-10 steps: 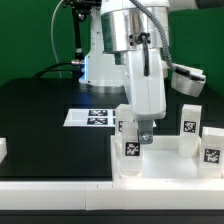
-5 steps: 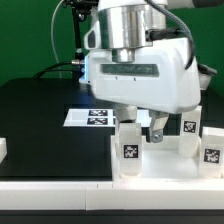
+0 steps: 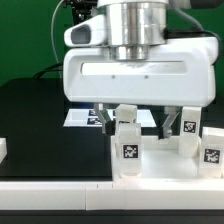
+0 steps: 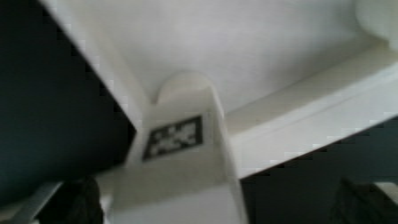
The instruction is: Assemble square table
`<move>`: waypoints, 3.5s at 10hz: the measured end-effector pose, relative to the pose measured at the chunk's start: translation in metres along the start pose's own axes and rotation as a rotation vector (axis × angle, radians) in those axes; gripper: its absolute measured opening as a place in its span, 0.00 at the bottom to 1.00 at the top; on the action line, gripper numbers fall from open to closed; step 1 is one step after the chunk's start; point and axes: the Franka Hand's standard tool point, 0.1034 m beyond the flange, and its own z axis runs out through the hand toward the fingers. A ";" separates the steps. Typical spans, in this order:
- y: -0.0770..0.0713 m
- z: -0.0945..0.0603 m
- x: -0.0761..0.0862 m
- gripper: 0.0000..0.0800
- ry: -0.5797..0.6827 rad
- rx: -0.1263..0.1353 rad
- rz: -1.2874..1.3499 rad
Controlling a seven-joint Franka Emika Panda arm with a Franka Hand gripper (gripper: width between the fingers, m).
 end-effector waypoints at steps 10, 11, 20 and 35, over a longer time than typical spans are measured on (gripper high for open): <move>0.008 0.002 0.002 0.37 0.006 -0.016 0.743; 0.009 0.002 0.001 0.37 -0.010 -0.004 0.882; 0.018 0.007 -0.007 0.79 -0.070 0.028 0.464; 0.009 0.010 -0.006 0.36 -0.024 -0.048 0.673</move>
Offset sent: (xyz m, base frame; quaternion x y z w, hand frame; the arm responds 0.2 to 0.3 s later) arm 0.0000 0.0000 0.0000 0.0000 0.0000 0.0000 1.0000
